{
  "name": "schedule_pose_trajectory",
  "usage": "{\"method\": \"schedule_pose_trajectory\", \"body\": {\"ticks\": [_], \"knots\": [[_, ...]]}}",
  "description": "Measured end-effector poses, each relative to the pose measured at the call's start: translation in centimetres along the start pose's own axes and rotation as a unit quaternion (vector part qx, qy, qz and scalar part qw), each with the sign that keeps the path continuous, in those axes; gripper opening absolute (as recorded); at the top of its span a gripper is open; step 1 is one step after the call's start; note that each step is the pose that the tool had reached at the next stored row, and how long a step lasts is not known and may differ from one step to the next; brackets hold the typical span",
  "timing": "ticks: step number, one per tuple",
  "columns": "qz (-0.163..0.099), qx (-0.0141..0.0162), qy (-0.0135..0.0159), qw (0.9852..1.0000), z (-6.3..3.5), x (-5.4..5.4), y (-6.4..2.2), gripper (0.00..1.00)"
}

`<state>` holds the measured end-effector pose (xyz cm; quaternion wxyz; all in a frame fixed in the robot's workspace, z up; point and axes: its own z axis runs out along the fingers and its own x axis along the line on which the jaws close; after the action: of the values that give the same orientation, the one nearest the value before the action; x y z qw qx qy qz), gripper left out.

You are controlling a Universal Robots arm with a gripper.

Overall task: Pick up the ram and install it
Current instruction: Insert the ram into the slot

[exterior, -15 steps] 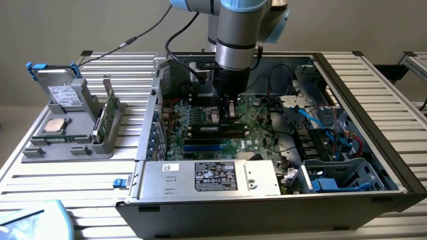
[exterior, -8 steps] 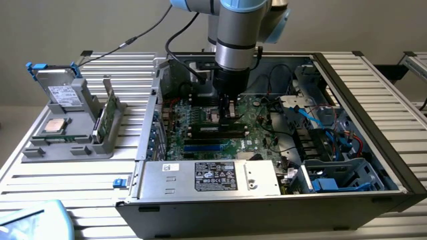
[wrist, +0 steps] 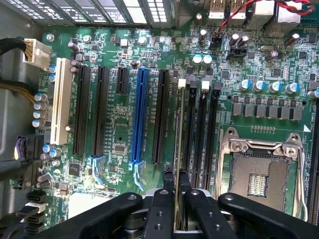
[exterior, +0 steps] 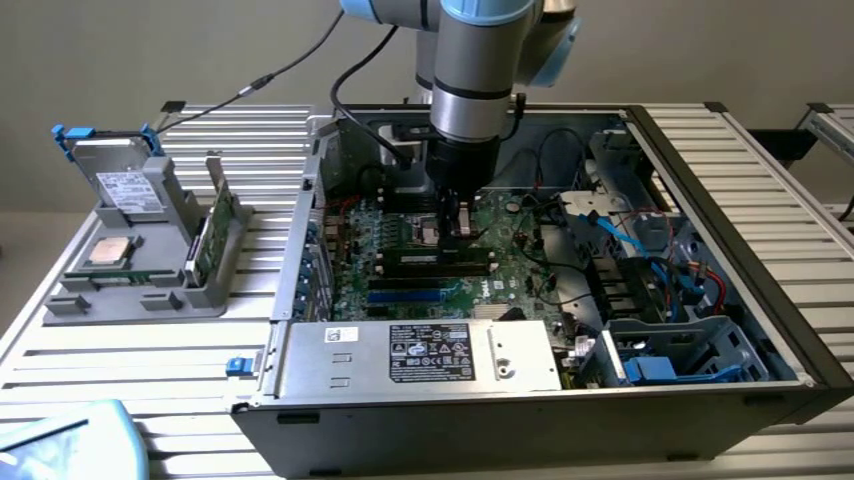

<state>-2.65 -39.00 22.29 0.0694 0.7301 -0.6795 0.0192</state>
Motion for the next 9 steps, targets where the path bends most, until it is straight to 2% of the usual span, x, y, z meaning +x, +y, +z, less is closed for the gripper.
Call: {"method": "schedule_pose_trajectory", "body": {"ticks": [9], "knots": [[-0.001, 0.0001, 0.0001, 1.0000, 0.01, 0.12, -0.05, 0.14]]}}
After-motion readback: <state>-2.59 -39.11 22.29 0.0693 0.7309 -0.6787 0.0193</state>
